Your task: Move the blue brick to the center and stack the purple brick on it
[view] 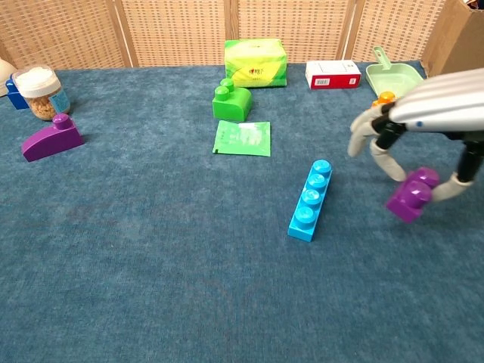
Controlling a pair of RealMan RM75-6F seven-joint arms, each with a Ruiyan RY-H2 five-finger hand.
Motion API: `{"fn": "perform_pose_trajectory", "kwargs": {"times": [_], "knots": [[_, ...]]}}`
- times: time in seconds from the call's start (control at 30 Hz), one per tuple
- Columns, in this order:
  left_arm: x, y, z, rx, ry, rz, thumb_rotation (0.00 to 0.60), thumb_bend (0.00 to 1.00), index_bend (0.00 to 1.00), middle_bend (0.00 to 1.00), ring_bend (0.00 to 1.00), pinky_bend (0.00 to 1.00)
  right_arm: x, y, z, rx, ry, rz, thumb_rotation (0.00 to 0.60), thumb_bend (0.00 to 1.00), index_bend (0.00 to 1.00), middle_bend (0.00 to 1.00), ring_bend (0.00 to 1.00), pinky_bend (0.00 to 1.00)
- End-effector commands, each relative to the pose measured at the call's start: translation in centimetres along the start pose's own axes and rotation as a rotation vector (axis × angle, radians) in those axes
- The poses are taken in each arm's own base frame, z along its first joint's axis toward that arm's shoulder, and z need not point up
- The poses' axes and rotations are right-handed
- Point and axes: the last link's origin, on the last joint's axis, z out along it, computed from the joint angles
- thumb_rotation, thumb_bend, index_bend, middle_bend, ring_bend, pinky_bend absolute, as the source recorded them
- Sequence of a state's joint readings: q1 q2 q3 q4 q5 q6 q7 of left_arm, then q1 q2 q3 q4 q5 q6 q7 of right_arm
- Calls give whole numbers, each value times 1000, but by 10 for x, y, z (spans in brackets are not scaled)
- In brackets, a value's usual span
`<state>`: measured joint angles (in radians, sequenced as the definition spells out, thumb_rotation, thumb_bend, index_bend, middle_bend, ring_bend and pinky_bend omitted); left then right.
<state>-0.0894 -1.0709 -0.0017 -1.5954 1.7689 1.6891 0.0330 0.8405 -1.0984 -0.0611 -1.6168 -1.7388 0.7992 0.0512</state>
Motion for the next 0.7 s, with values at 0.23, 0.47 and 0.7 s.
{"fn": "perform_pose_trajectory", "kwargs": {"times": [0.23,0.47,0.7], "knots": [[-3,-6,0,14,0,-11,600,336,127,0,0,0,17,-15,28,48,-3,-27,600,180,600,231,119,243],[-8,-11,-2,27,-4,-24,600,336,127,0,0,0,24,-28,45,90,-8,-51,600,180,598,231,120,243],[-10,-16,-5,44,0,-35,600,336,127,0,0,0,32,-38,65,125,-11,-64,600,179,593,231,120,244]]}}
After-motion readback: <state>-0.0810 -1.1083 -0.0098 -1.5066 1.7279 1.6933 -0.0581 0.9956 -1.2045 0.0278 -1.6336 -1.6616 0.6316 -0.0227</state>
